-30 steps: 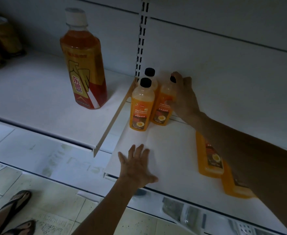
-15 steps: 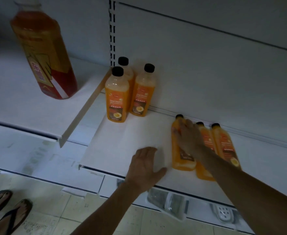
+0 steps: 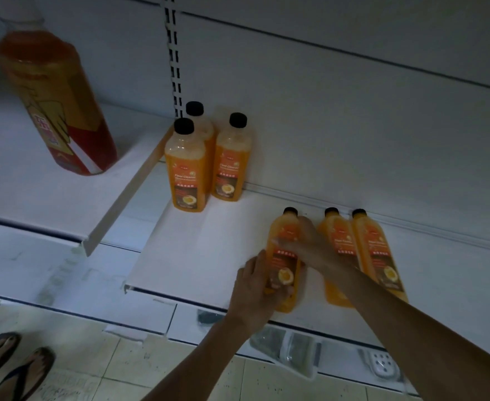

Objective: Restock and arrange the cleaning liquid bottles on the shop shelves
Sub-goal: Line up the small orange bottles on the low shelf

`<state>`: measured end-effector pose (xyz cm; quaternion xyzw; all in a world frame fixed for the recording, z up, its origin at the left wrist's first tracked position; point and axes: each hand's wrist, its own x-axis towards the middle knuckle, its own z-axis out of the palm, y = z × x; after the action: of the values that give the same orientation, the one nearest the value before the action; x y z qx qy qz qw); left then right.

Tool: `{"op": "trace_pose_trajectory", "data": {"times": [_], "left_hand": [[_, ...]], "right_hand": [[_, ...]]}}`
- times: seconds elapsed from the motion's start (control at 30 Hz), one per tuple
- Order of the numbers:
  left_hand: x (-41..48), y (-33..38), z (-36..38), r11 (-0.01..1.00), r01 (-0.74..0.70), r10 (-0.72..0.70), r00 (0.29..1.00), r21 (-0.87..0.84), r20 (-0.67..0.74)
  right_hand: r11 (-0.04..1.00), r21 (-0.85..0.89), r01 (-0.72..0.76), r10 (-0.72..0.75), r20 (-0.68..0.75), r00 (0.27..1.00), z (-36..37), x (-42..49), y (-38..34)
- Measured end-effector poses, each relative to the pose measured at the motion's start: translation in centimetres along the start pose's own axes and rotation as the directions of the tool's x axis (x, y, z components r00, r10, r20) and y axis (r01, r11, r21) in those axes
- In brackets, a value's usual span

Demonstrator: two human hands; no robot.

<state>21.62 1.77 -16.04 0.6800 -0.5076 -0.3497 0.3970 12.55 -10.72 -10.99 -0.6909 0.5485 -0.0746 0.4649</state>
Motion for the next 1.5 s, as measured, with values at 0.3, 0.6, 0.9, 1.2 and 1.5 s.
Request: {"op": "trace_pose_trajectory", "data": {"times": [0.3, 0.6, 0.9, 1.2, 1.5], "left_hand": [[-0.6, -1.7, -3.2, 0.953, -0.243, 0.214, 0.963, -0.181, -0.164], [-0.7, -5.5, -7.8, 0.751, 0.11, 0.065, 0.969, 0.651, -0.238], [-1.6, -4.6, -7.9, 0.702, 0.134, -0.08, 0.991, 0.699, -0.109], [-1.8, -4.4, -7.8, 0.678, 0.133, -0.108, 0.991, 0.723, -0.082], [-1.6, -4.7, -8.1, 0.637, 0.057, -0.069, 0.997, 0.769, -0.018]], "right_hand": [[0.901, 0.049, 0.431, -0.422, -0.129, 0.897, 0.0, -2.7, -5.1], [0.756, -0.256, 0.602, -0.645, -0.142, 0.751, 4.8, -3.4, -8.3], [0.768, -0.269, 0.581, -0.632, -0.165, 0.758, 4.9, -1.0, -10.3], [0.775, -0.311, 0.55, -0.624, -0.237, 0.745, 5.5, 1.6, -11.9], [0.784, -0.406, 0.47, -0.606, -0.338, 0.72, 6.5, 2.9, -12.8]]}}
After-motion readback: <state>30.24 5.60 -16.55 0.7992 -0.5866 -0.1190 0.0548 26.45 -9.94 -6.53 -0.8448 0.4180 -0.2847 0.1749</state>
